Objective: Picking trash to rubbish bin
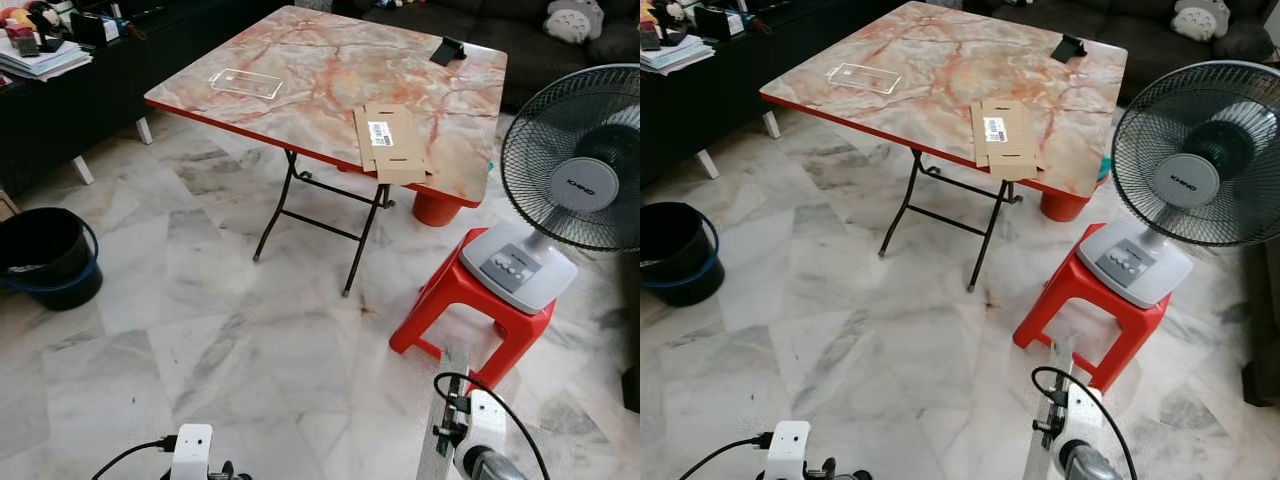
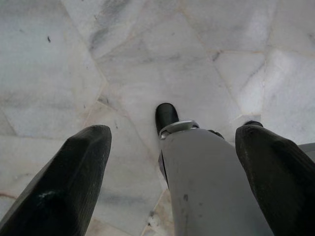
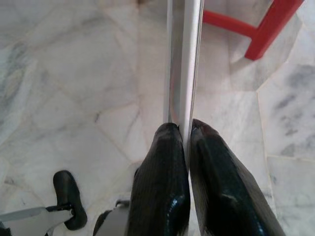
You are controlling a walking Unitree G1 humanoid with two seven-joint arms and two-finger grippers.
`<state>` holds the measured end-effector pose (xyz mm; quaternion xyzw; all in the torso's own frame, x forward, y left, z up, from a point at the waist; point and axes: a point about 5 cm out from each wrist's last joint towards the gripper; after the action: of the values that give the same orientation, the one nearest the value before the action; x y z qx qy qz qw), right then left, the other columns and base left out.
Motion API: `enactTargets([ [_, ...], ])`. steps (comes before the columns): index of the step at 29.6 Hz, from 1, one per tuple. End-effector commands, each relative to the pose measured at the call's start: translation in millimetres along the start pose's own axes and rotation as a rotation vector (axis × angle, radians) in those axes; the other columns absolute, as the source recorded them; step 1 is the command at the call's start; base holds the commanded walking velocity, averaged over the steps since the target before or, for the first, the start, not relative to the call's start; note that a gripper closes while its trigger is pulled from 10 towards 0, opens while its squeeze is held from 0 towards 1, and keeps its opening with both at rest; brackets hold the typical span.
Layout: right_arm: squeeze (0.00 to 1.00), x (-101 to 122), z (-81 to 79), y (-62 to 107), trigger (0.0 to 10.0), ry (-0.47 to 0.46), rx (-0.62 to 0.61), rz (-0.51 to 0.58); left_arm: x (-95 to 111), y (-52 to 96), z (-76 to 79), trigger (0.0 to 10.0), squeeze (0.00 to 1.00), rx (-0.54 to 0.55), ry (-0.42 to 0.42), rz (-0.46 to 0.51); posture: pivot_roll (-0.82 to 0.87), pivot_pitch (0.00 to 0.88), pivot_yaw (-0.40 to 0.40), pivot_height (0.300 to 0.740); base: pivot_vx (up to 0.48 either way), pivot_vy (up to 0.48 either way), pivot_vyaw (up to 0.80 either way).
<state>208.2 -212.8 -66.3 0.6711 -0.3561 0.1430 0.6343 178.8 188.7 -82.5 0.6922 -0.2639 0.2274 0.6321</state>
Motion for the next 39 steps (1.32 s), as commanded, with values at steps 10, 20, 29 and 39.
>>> enactTargets([
  [10, 0.00, 6.0, 6.3, 0.1, 10.0, -0.011, -0.008, 0.007, -18.7, 4.9, 4.6, 10.0, 0.00, -0.008, 0.032, -0.063, 0.07, 0.130, -0.141, 0.740, 0.000, 0.000, 0.00],
  [20, 0.00, 2.8, 1.3, -0.5, 10.0, -0.023, 0.011, -0.014, -32.8, 10.1, 3.7, 10.0, 0.00, 0.000, 0.039, -0.094, 0.09, 0.137, -0.129, 0.740, 0.000, 0.000, 0.00],
  [29, 0.00, -4.4, 0.5, 0.7, 10.0, -0.036, 0.015, -0.023, -34.2, 10.6, 2.2, 10.0, 0.00, -0.001, 0.030, -0.099, 0.07, 0.139, -0.111, 0.740, 0.000, 0.000, 0.00],
  [39, 0.00, -19.2, 14.6, 6.7, 10.0, -0.074, -0.019, -0.036, -33.7, 10.6, 5.6, 10.0, 0.00, -0.029, -0.014, -0.095, 0.04, 0.156, -0.083, 0.740, 0.000, 0.000, 0.00],
])
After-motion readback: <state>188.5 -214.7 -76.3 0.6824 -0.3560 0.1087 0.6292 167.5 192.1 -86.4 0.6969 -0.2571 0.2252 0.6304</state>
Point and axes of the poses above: a point about 5 cm out from each wrist's last joint towards the gripper, its own y axis pointing back from the gripper into the wrist, its own x axis along the axis of the wrist's last joint, z = x × y, and after that the axes turned 3 degrees about -y, right-handed
